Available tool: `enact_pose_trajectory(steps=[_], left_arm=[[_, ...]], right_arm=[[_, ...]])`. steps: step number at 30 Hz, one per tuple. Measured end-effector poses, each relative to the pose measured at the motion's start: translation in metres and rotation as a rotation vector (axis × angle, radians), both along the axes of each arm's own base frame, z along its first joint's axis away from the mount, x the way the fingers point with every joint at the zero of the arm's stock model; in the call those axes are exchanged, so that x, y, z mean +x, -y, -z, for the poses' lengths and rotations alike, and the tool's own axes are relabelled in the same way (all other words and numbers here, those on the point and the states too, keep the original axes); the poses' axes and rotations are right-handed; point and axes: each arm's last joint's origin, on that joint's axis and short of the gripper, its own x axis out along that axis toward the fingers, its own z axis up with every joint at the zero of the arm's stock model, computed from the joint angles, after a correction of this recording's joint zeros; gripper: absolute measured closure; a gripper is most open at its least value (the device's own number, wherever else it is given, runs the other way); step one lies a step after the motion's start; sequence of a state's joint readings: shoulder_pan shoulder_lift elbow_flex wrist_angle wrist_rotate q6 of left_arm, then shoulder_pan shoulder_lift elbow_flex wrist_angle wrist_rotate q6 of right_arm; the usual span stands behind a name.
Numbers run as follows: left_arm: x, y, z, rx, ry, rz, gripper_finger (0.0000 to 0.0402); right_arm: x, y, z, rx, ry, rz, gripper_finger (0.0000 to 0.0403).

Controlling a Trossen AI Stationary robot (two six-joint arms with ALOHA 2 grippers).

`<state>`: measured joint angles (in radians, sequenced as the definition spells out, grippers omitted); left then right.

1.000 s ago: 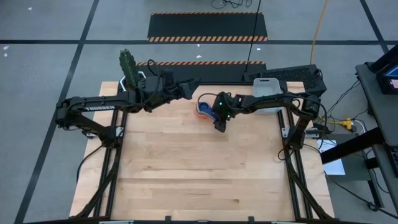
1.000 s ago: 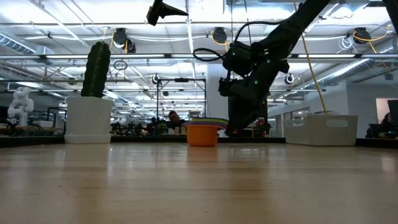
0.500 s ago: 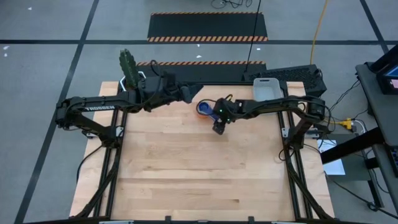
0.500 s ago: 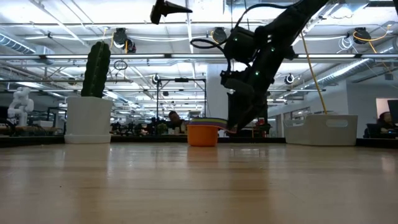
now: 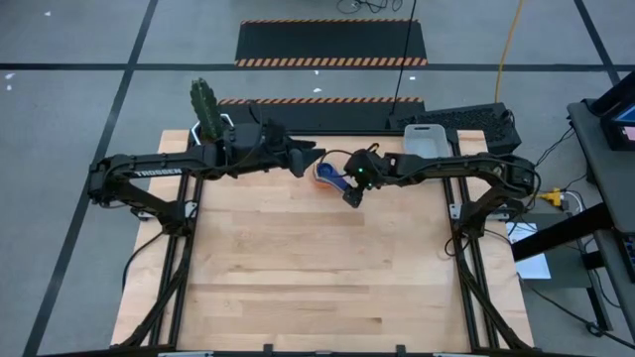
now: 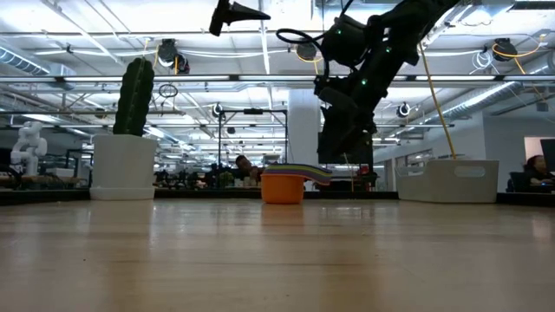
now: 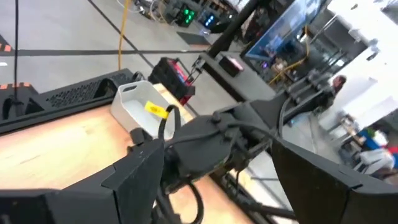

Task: Nest measuring cups in basket
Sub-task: Put the stacked measuring cups into the gray bin

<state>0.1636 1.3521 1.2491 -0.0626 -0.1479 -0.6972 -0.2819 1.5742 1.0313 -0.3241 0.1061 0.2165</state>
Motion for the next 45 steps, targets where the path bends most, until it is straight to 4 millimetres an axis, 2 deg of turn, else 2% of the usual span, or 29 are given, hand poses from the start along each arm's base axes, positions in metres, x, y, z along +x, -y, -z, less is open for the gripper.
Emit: enact_pose_trajectory(steps=[5, 11, 19, 23, 28, 38, 45], left_arm=[[-0.002, -0.006, 0.004, 0.016, -0.047, -0.002, 0.0103], [-0.005, -0.020, 0.004, -0.027, -0.038, -0.062, 0.0103], [-0.009, -0.033, 0.004, -0.024, -0.039, -0.105, 0.0103], [-0.009, -0.035, 0.004, -0.022, -0.040, -0.113, 0.0103], [-0.009, -0.034, 0.004, -0.025, -0.040, -0.102, 0.0103], [-0.009, -0.034, 0.004, -0.053, -0.022, -0.105, 0.0103], [-0.008, -0.032, 0.003, -0.067, -0.015, -0.101, 0.0103]], right_arm=[[0.002, 0.005, 0.001, 0.014, 0.029, -0.023, 0.0108], [0.007, 0.008, 0.000, -0.056, 0.107, -0.090, 0.0080], [-0.004, 0.006, 0.024, 0.000, 0.151, -0.007, 0.0064], [-0.005, 0.001, 0.034, -0.025, 0.247, -0.015, 0.0064], [-0.008, 0.000, 0.051, -0.064, 0.236, 0.008, 0.0064], [0.008, 0.004, 0.082, -0.065, 0.270, 0.015, 0.0064], [0.011, 0.005, 0.086, -0.110, 0.277, -0.022, 0.0078]])
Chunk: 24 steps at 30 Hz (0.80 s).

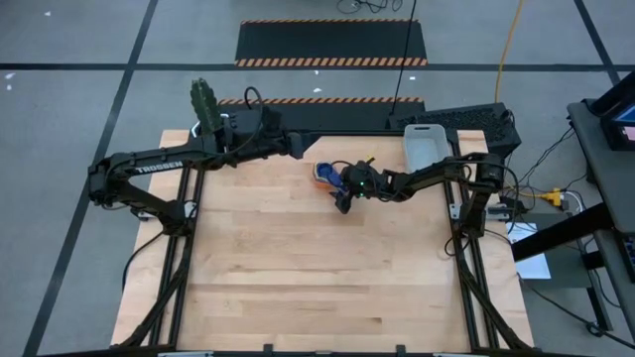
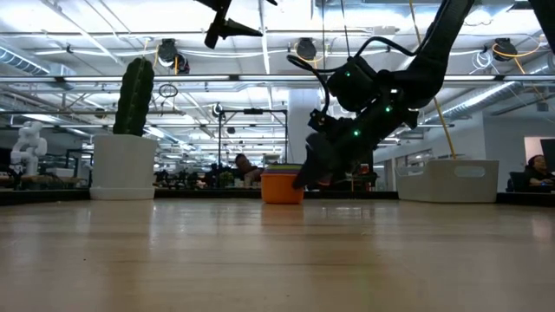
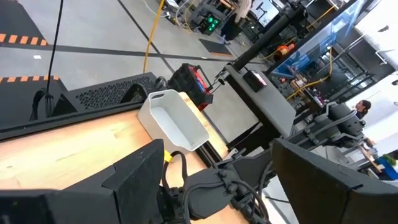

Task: Nest measuring cups in basket
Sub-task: Put the stacked measuring cups into the gray bin

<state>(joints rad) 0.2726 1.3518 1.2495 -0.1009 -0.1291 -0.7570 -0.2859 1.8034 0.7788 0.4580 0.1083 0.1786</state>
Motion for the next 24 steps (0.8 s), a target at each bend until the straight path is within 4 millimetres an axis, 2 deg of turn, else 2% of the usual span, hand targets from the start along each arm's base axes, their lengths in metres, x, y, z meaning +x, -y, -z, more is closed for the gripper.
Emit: enact_pose_trajectory(steps=[24], left_arm=[[0.0000, -0.0001, 0.0000, -0.007, 0.003, -0.003, 0.0103]], right_arm=[[-0.0003, -0.0002, 0.0005, -0.027, -0.020, -0.026, 0.0276]])
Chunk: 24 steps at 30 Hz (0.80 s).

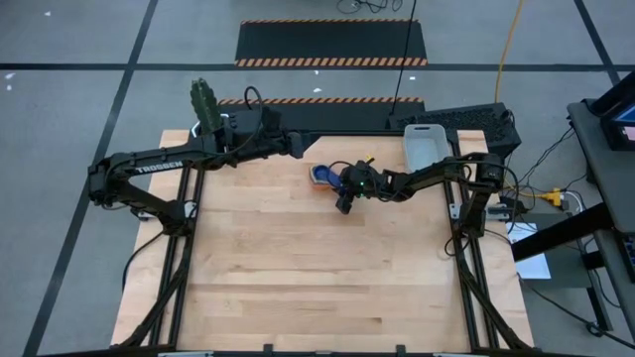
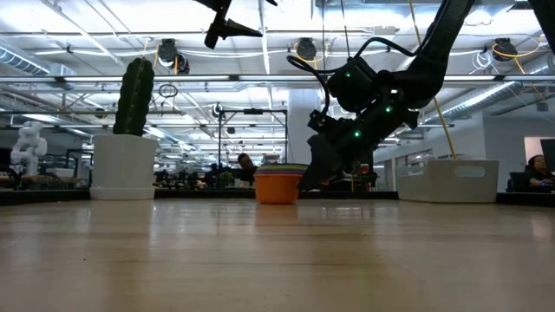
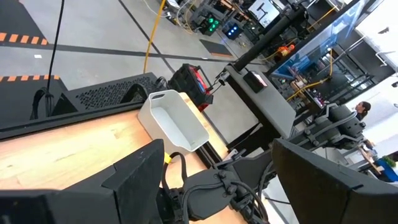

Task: Nest measuring cups in basket
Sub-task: Put the stacked measuring cups into the gray bin

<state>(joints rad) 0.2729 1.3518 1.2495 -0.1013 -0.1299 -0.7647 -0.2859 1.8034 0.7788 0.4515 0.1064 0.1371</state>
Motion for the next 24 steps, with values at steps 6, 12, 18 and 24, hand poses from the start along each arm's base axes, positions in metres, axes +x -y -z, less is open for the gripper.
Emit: enact_pose_trajectory(steps=[6, 12, 18, 24], left_arm=[[0.000, 0.000, 0.000, 0.004, -0.002, 0.001, 0.0103], [0.000, 0.000, 0.000, 0.007, -0.003, 0.002, 0.0103], [0.000, 0.000, 0.000, 0.006, -0.003, 0.002, 0.0103], [0.000, 0.000, 0.000, 0.004, -0.003, 0.002, 0.0103]], right_arm=[[0.001, -0.002, 0.000, 0.006, 0.002, -0.005, 0.0278], [0.000, -0.002, -0.002, 0.006, 0.003, -0.005, 0.0281], [0.000, -0.003, -0.008, 0.004, 0.015, -0.007, 0.0283], [0.000, -0.005, -0.012, 0.011, 0.029, -0.005, 0.0283]])
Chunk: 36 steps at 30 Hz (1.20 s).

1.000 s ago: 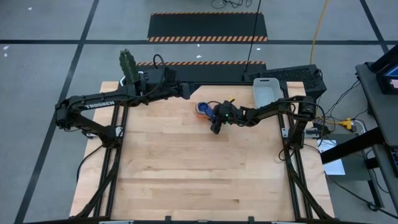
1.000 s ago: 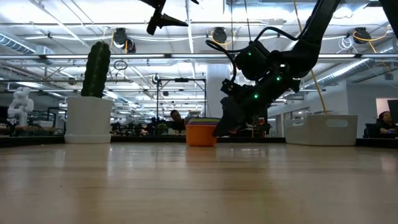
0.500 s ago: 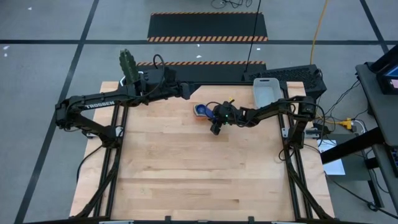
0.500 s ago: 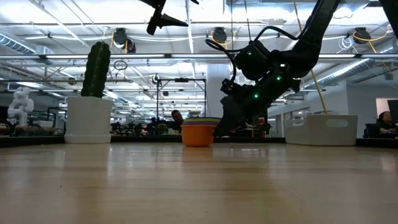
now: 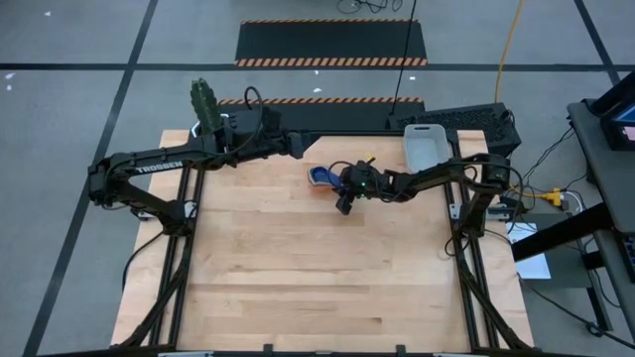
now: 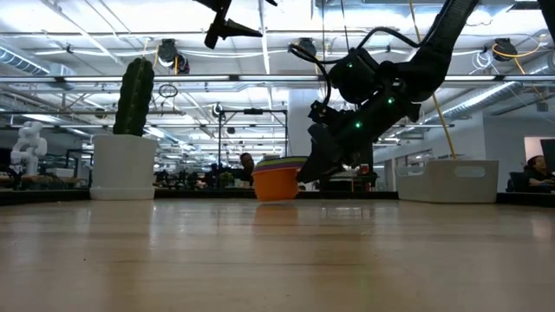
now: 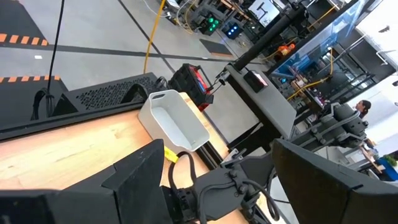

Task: Nest measuring cups in basket
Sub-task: Put the stacked measuring cups into the gray bin

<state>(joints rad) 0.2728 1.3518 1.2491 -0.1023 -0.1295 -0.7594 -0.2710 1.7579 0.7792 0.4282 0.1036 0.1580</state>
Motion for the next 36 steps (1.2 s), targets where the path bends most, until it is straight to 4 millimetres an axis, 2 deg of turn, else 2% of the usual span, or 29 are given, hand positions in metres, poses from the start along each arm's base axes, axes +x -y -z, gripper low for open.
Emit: enact_pose_trajectory(steps=[11, 22, 28, 36], left_arm=[[0.003, 0.012, 0.000, -0.002, 0.000, 0.042, 0.0103], [0.005, 0.021, 0.001, -0.011, -0.004, 0.069, 0.0103], [0.005, 0.021, 0.001, -0.013, -0.002, 0.069, 0.0103], [0.005, 0.021, 0.000, -0.010, -0.002, 0.069, 0.0103]], right_arm=[[-0.003, 0.000, -0.011, -0.004, 0.017, 0.007, 0.0283], [-0.003, 0.000, -0.013, -0.012, 0.020, 0.001, 0.0283], [-0.006, 0.000, -0.029, -0.027, 0.065, 0.006, 0.0283], [-0.027, 0.007, -0.054, -0.060, 0.018, 0.105, 0.0284]])
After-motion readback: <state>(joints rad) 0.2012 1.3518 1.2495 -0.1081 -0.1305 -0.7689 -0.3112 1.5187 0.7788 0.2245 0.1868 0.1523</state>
